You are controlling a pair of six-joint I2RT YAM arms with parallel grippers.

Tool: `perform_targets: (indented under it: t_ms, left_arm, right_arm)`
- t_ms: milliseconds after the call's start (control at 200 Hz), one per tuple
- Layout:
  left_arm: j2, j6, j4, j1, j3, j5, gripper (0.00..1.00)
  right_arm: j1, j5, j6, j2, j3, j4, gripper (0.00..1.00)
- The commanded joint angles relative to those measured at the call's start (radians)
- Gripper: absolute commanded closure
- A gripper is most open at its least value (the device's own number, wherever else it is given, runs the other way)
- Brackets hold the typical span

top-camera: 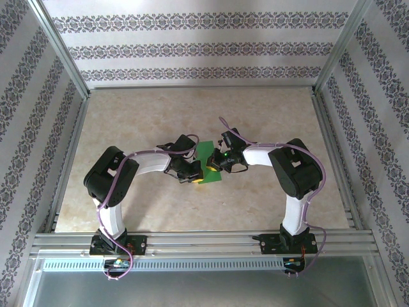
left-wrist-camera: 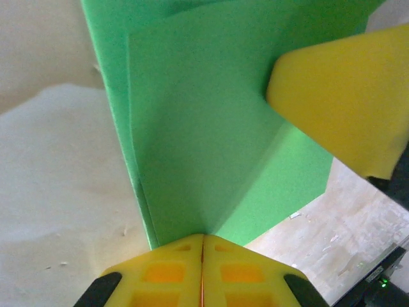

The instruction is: Fold a paper plane with a square sheet of paper (pick it up from the middle)

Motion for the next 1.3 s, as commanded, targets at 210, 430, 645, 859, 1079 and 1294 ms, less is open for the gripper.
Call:
perform_targets:
  t_ms: [210, 430, 645, 859, 1079, 1294]
  left_arm:
    - [-0.097, 0.154, -0.196, -0.006, -0.088, -0.026, 0.91]
    - [-0.173, 0.162, -0.182, 0.001, 0.018, -0.110, 0.91]
    - [-0.095, -0.050, 0.108, 0.001, -0.011, -0.047, 0.91]
    - [-0.038, -0.066, 0.068, 0.003, 0.004, -0.097, 0.93]
    - [-0.032, -0.049, 0.042, 0.010, -0.022, -0.137, 0.94]
    - [-0.032, -0.047, 0.038, 0.023, -0.075, -0.166, 0.96]
  right_arm:
    - [0.005, 0.147, 0.001, 0.103, -0.033, -0.131, 0.98]
    - [0.005, 0.147, 0.012, 0.100, -0.039, -0.125, 0.98]
    - [0.004, 0.159, 0.065, 0.094, -0.049, -0.079, 0.98]
    - [0.002, 0.173, 0.127, 0.077, -0.055, -0.024, 0.98]
    - [-0.004, 0.164, 0.125, 0.072, -0.058, -0.024, 0.97]
    - [-0.010, 0.164, 0.119, 0.074, -0.068, -0.025, 0.97]
